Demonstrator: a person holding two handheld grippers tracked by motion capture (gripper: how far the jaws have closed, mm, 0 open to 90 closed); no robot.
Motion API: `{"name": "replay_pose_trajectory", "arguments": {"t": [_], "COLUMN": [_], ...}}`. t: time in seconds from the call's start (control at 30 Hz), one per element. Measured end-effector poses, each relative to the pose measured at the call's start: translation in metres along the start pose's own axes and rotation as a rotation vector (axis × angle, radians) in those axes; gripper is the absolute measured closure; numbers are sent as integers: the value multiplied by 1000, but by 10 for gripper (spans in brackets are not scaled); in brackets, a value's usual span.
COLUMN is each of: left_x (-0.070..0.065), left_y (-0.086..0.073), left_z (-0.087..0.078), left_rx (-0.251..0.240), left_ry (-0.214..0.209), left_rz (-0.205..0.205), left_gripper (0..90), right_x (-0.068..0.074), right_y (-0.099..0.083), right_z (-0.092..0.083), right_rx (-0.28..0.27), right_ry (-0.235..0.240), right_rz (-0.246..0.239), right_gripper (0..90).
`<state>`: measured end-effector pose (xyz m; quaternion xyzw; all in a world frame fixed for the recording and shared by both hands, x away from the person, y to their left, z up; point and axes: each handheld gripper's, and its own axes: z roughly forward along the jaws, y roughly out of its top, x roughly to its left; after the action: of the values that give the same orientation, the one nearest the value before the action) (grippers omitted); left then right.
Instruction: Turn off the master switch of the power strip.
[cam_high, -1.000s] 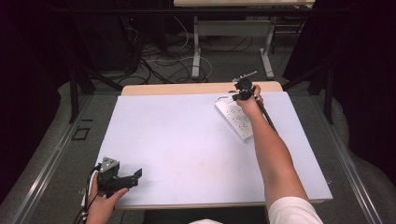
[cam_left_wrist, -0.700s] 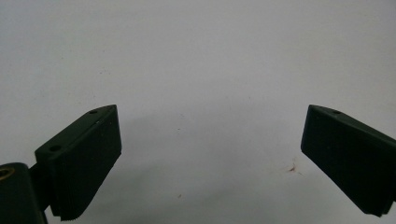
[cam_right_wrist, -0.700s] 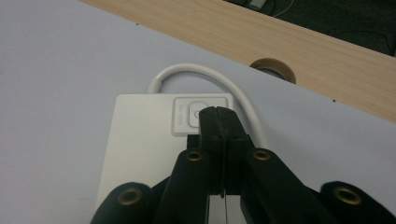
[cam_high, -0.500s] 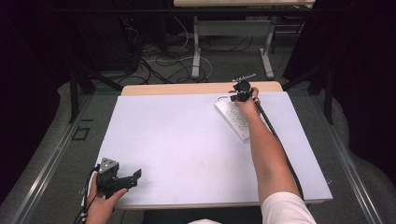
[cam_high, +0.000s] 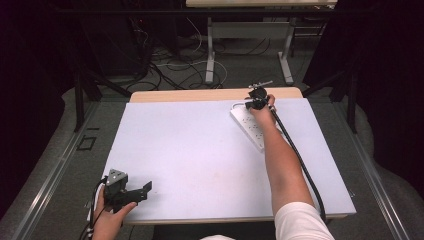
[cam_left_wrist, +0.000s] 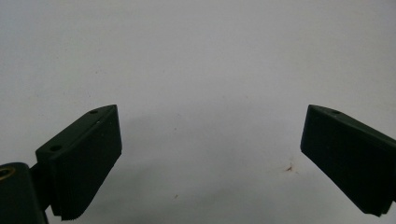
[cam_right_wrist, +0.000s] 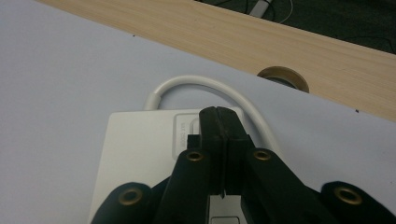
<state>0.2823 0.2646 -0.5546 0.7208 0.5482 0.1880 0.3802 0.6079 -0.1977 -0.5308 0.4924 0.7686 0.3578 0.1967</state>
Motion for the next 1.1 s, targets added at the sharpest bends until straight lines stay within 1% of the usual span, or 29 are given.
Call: {"name": "replay_pose_trajectory", "arguments": {"t": [0.03, 0.1, 0.17, 0.2, 0.23, 0.27, 0.3, 0.33, 0.37, 0.4, 0.47, 0.53, 0.57, 0.6, 0.67, 0.7, 0.73, 0.77, 0.8, 0.83, 0.87, 0.9, 0.93, 0.97, 1.07, 1.1], "left_x": [0, 0, 0, 0, 0, 0, 0, 0, 0, 0, 0, 1, 1, 1, 0, 0, 0, 0, 0, 0, 1, 1, 1, 1, 0, 0], "left_y": [0, 0, 0, 0, 0, 0, 0, 0, 0, -1, -1, -1, -1, -1, -1, -1, -2, -2, -2, -2, -2, -2, -2, -2, -2, -2], "left_z": [0, 0, 0, 0, 0, 0, 0, 0, 0, -1, -1, -2, -2, -2, -2, -2, -2, -2, -2, -3, -3, -3, -3, -3, -2, -1], "left_rx": [2, 1, 0, -1, -1, -1, 0, 0, 1, 0, 4, 3, 2, 0, -2, -2, -7, -6, -6, -5, 4, 3, 3, 4, -3, 1], "left_ry": [0, 0, -1, -2, -1, -1, -2, 0, 0, -2, 0, 0, 0, 1, 0, 2, 3, 3, 3, 3, 2, 2, 2, 4, 2, 2], "left_rz": [1, 1, -3, -3, -4, -6, -6, -6, -4, -4, -2, -1, -3, -4, -5, -6, -7, -7, -8, -7, -3, -4, -3, -3, -6, -8], "left_gripper": [57, 57, 57, 57, 57, 58, 58, 58, 58, 58, 58, 58, 58, 58, 58, 58, 58, 58, 58, 58, 58, 58, 58, 58, 58, 58], "right_x": [0, 2, 3, 4, 6, 7, 10, 11, 11, 12, 10, 11, 10, 10, 9, 7, 5, 4, 3, 3, 3, 3, 5, 5, 6, 8], "right_y": [0, -1, 1, 2, 3, 4, 5, 5, 4, 4, 2, 2, 2, 2, 1, -1, -2, -3, -3, -4, -4, -4, -3, -2, 2, 2], "right_z": [1, 2, 3, 4, 5, 5, 5, 6, 6, 6, 7, 7, 7, 7, 7, 6, 6, 6, 6, 7, 7, 7, 7, 7, 7, 7], "right_rx": [-1, 3, 6, 14, 23, 32, 37, 41, 37, 31, 22, 25, 26, 30, 25, 20, 15, 6, 4, -5, -5, -3, 3, 15, 31, 37], "right_ry": [-2, 1, 0, 9, 20, 10, -5, -8, -9, -6, -6, -13, -14, -17, -8, 1, 14, 17, 20, 20, 5, 5, -7, -2, -17, -15], "right_rz": [-8, -1, -11, -16, -12, -34, -39, -51, -48, -22, -22, -14, -22, -18, 16, 41, 56, 59, 49, 22, 2, -1, 16, 23, -12, -14], "right_gripper": [900, 900, 900, 900, 900, 900, 900, 900, 900, 900, 900, 900, 900, 900, 900, 900, 900, 900, 900, 900, 900, 900, 900, 900, 900, 900]}}
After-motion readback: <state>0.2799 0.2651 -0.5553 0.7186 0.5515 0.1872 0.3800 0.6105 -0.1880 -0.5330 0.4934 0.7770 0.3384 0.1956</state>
